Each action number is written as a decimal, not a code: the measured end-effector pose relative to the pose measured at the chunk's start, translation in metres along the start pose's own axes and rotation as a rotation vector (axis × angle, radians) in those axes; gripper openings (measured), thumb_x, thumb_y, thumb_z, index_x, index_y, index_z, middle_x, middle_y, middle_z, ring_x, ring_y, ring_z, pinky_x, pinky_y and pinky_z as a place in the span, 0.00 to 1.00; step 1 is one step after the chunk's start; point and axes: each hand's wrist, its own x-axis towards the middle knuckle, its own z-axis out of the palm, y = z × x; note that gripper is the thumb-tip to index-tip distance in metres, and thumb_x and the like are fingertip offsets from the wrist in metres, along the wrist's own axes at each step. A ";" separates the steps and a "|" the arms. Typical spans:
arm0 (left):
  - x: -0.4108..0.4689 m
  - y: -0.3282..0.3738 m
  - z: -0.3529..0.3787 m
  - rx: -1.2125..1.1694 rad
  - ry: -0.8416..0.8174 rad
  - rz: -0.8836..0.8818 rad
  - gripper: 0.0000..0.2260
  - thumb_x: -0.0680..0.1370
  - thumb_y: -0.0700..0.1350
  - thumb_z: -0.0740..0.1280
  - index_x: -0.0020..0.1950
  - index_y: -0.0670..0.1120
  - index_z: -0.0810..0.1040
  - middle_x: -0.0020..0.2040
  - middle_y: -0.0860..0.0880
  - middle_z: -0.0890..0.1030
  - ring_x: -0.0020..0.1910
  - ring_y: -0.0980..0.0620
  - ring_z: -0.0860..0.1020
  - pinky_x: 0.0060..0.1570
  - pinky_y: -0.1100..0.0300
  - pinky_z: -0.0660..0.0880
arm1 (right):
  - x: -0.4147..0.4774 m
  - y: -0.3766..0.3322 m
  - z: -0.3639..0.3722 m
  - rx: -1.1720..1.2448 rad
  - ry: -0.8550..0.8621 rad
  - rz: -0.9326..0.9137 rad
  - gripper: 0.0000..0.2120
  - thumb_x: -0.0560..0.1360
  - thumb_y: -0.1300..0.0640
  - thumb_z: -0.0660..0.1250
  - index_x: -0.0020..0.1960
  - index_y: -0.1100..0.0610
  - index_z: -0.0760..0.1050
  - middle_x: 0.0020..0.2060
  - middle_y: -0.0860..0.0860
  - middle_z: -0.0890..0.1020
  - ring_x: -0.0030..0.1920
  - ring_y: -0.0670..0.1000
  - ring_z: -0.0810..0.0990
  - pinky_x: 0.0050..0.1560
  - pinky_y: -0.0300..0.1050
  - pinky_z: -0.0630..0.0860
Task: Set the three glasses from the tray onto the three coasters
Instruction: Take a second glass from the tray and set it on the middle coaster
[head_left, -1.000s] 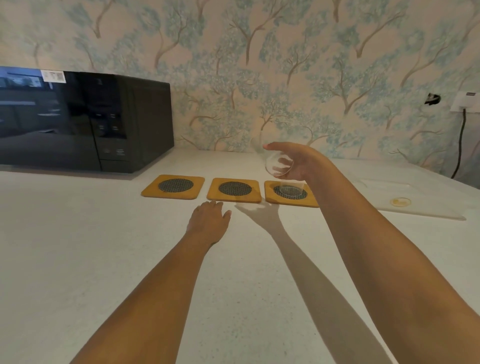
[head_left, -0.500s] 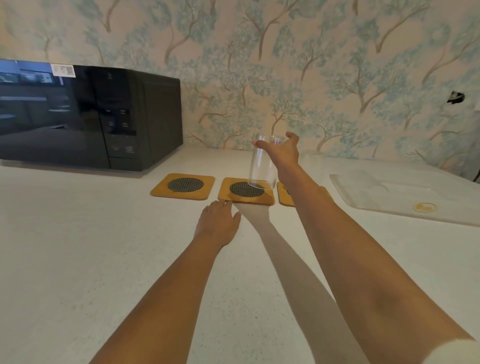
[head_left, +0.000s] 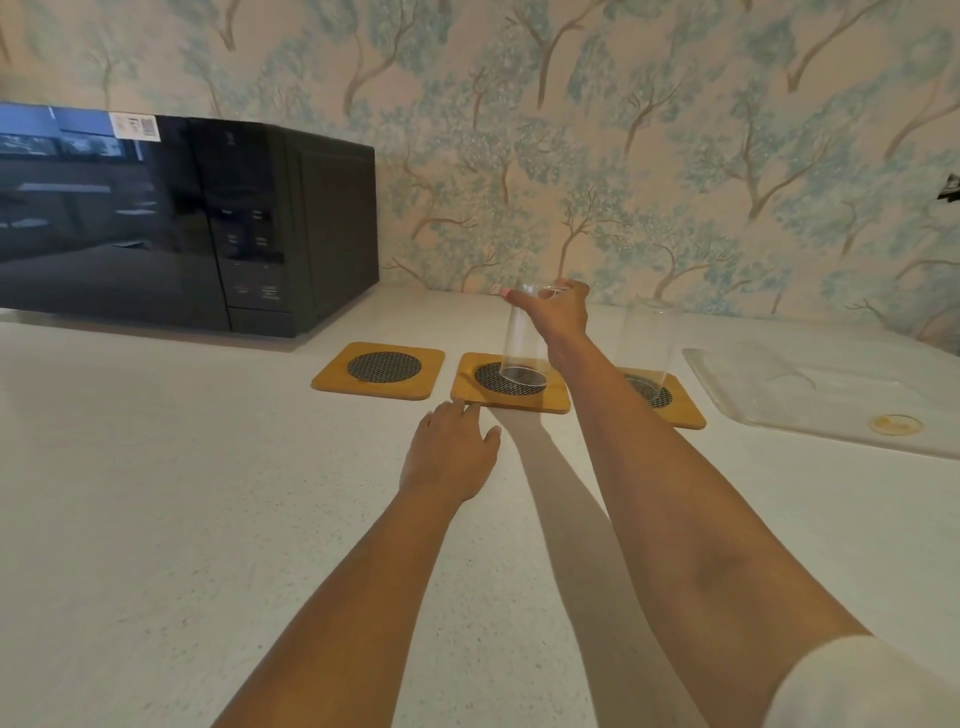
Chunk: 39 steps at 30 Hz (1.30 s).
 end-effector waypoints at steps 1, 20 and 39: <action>0.000 0.000 0.000 0.003 -0.001 -0.001 0.25 0.80 0.57 0.52 0.75 0.46 0.60 0.76 0.46 0.62 0.75 0.45 0.60 0.73 0.50 0.59 | 0.001 0.002 0.002 0.010 -0.014 0.008 0.38 0.67 0.55 0.77 0.68 0.59 0.59 0.60 0.56 0.73 0.56 0.52 0.73 0.52 0.41 0.67; 0.000 0.000 0.002 -0.005 0.040 0.004 0.25 0.80 0.57 0.54 0.74 0.47 0.62 0.75 0.46 0.64 0.74 0.46 0.63 0.72 0.50 0.60 | 0.017 0.014 0.029 -0.080 -0.048 0.053 0.39 0.69 0.60 0.75 0.73 0.59 0.57 0.72 0.58 0.64 0.71 0.57 0.64 0.69 0.50 0.65; 0.002 -0.001 0.005 0.013 0.039 -0.011 0.26 0.80 0.58 0.53 0.74 0.47 0.61 0.76 0.46 0.63 0.75 0.45 0.61 0.72 0.50 0.60 | 0.016 0.020 0.021 -0.381 -0.077 -0.043 0.43 0.69 0.49 0.75 0.74 0.58 0.56 0.72 0.57 0.61 0.73 0.58 0.61 0.72 0.54 0.62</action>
